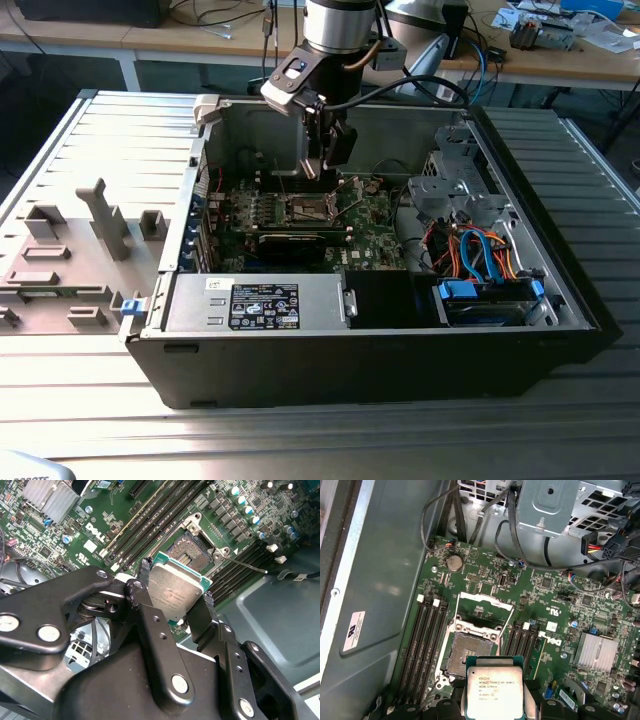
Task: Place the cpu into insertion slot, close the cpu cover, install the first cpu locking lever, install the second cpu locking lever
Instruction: 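Place the cpu into insertion slot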
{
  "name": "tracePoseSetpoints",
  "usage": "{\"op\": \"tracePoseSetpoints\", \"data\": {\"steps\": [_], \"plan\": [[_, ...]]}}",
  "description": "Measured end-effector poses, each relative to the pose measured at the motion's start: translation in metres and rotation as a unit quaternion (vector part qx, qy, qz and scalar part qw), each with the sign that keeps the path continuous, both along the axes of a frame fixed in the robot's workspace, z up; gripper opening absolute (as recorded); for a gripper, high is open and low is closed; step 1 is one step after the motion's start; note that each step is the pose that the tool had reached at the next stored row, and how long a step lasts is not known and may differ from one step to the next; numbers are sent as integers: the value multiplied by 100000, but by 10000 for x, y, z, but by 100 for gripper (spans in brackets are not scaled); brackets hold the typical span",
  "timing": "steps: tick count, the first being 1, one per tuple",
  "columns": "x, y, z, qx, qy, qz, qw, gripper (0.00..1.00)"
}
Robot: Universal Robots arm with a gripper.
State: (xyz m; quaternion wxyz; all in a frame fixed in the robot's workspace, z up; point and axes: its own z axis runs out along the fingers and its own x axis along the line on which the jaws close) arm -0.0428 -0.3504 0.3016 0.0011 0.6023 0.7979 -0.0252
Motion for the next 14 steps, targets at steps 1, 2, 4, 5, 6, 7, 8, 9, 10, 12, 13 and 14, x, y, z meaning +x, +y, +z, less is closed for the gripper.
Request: {"op": "tracePoseSetpoints", "data": {"steps": [1,2,4,5,6,7,8,9,10,12,13,14], "plan": [[0,0,0,-3,2,-25,100000,55],[0,0,0,0,-1,-50,100000,55],[0,0,0,-2,1,-111,100000,55],[0,0,0,-2,1,-133,100000,55],[0,0,0,0,0,-164,100000,55],[0,0,0,-1,3,-221,100000,55],[0,0,0,0,0,-258,100000,55],[0,0,0,-3,0,-289,100000,55],[0,0,0,-2,3,-319,99999,55],[0,0,0,-3,3,-400,99999,55],[0,0,0,-2,3,-440,99999,55],[0,0,0,0,1,-531,99999,55]]}}
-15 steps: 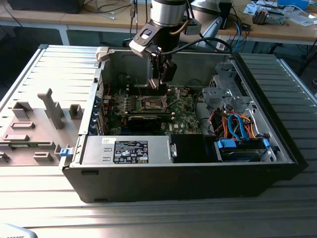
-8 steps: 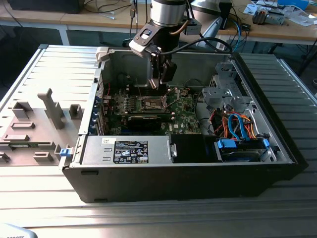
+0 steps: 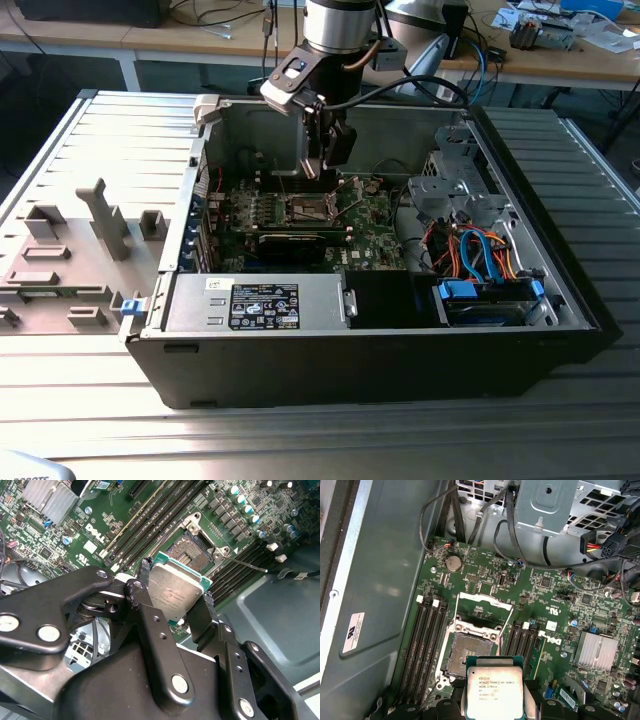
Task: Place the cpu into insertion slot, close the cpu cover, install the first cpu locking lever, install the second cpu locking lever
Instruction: 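Place the cpu into insertion slot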
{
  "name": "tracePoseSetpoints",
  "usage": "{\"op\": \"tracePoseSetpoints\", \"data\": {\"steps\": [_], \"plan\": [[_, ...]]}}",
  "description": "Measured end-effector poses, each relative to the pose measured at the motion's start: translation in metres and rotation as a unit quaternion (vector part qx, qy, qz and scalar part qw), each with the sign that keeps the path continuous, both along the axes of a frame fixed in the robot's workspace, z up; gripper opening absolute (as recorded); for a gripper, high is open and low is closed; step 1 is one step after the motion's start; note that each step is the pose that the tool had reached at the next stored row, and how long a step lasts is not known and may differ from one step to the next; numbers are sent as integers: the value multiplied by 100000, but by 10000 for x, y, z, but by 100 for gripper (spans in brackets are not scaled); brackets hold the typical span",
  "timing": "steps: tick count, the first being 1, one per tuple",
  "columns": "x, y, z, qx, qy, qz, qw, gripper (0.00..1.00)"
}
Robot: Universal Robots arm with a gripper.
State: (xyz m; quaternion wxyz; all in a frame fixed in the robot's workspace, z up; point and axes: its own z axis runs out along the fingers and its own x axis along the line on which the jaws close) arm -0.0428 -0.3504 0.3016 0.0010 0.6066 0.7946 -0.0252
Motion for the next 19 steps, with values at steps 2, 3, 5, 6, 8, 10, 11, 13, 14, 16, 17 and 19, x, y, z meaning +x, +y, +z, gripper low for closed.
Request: {"op": "tracePoseSetpoints", "data": {"steps": [2,3,5,6,8,10,11,13,14,16,17,19], "plan": [[0,0,0,0,-1,-146,100000,55],[0,0,0,-1,-1,-199,100000,55],[0,0,0,-2,1,-343,99999,55],[0,0,0,-1,1,-384,99999,55],[0,0,0,-2,1,-593,99998,55],[0,0,0,-1,1,-786,99997,55],[0,0,0,-1,-1,-930,99996,55],[0,0,0,3,-3,-1412,99990,55],[0,0,0,-3,-1,-1612,99987,55],[0,0,0,0,2,-1981,99980,55],[0,0,0,-3,0,-2173,99976,55],[0,0,-1,2,-1,-2465,99970,55]]}}
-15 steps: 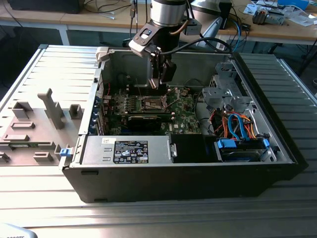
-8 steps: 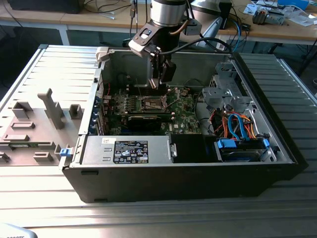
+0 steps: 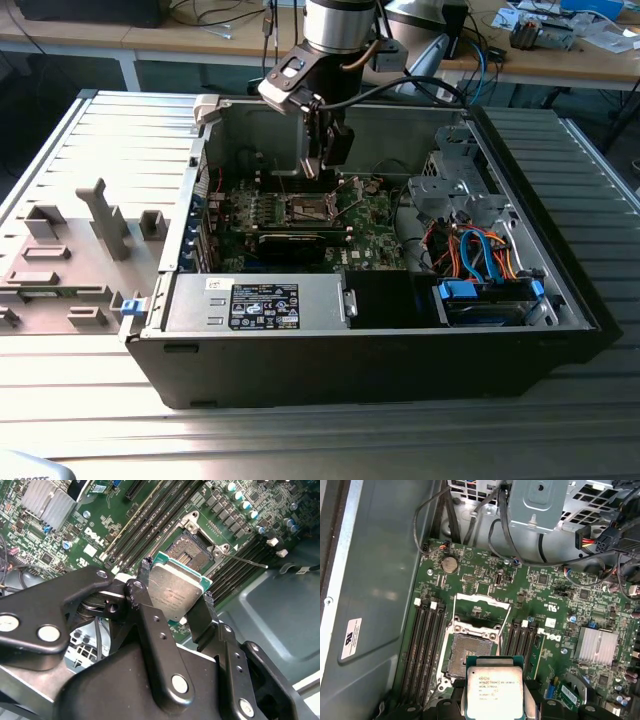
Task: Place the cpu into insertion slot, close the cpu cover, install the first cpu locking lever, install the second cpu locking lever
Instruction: 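Place the cpu into insertion slot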
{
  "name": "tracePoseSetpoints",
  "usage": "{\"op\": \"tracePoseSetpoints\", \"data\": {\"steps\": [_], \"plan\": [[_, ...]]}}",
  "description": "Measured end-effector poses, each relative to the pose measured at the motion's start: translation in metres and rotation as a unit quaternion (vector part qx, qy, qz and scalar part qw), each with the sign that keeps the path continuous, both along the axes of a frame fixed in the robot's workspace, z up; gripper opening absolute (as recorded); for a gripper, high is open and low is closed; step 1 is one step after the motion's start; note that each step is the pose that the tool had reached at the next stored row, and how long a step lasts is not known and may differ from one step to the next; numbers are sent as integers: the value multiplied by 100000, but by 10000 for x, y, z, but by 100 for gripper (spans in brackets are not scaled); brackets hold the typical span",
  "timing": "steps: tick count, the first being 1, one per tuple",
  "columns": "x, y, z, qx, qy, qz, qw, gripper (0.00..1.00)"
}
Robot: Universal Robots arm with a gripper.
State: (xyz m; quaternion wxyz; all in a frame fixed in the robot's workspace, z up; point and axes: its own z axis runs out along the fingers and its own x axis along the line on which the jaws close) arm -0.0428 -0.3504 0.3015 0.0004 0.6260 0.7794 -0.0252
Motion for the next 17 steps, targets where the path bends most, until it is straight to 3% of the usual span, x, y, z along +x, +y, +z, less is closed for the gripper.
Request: {"op": "tracePoseSetpoints", "data": {"steps": [17], "plan": [[0,0,-1,-1,1,-2627,99965,55]]}}
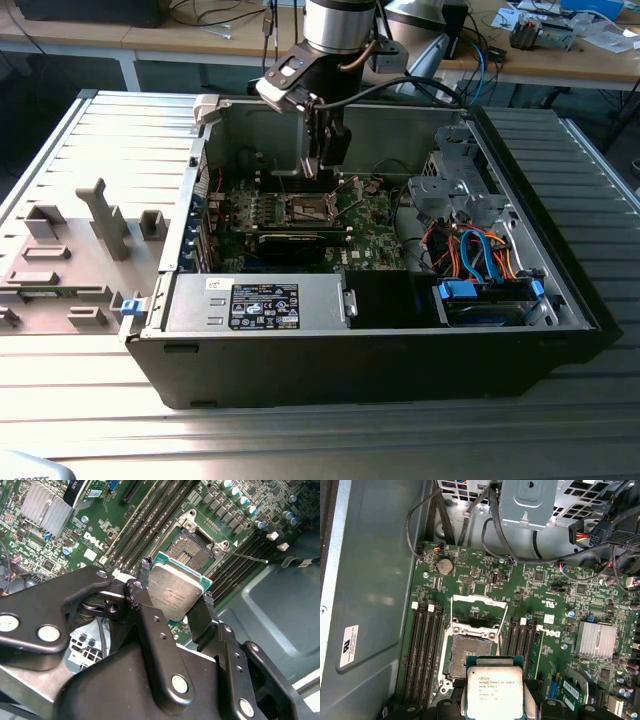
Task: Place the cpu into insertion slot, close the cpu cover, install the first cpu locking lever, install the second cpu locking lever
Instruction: 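Place the cpu into insertion slot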
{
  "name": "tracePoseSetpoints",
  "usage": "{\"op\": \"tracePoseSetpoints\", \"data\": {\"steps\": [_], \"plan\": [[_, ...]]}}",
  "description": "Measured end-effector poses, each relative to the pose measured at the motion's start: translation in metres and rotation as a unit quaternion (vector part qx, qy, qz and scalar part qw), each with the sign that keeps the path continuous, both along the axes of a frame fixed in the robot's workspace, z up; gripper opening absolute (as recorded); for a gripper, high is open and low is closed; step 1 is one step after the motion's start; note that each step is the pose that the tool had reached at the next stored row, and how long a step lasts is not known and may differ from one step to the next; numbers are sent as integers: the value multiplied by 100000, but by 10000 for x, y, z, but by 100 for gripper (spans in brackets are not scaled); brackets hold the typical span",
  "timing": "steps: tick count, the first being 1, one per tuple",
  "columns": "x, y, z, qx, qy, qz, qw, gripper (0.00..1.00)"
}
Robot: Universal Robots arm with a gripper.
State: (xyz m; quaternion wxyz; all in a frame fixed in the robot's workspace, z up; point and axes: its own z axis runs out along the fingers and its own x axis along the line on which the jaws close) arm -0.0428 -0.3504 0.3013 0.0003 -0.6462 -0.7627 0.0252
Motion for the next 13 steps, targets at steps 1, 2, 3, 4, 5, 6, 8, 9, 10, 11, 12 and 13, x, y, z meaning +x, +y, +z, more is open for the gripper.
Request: {"op": "tracePoseSetpoints", "data": {"steps": [1,2,3,4,5,6,8,9,10,11,12,13], "plan": [[0,0,0,-2,0,-153,100000,55],[0,0,0,0,-1,-326,99999,55],[0,0,0,0,-1,-472,99999,55],[0,0,0,-2,0,-560,99998,55],[0,0,-1,-1,-2,-713,99997,55],[0,0,0,-4,0,-882,99996,55],[0,0,0,-2,1,-1084,99994,55],[0,0,-1,2,-3,-1238,99992,55],[0,0,-1,1,-1,-1385,99990,55],[0,0,-1,0,1,-1521,99988,55],[0,0,-1,1,-1,-1597,99987,55],[0,0,-1,-1,-1,-1713,99985,55]]}}
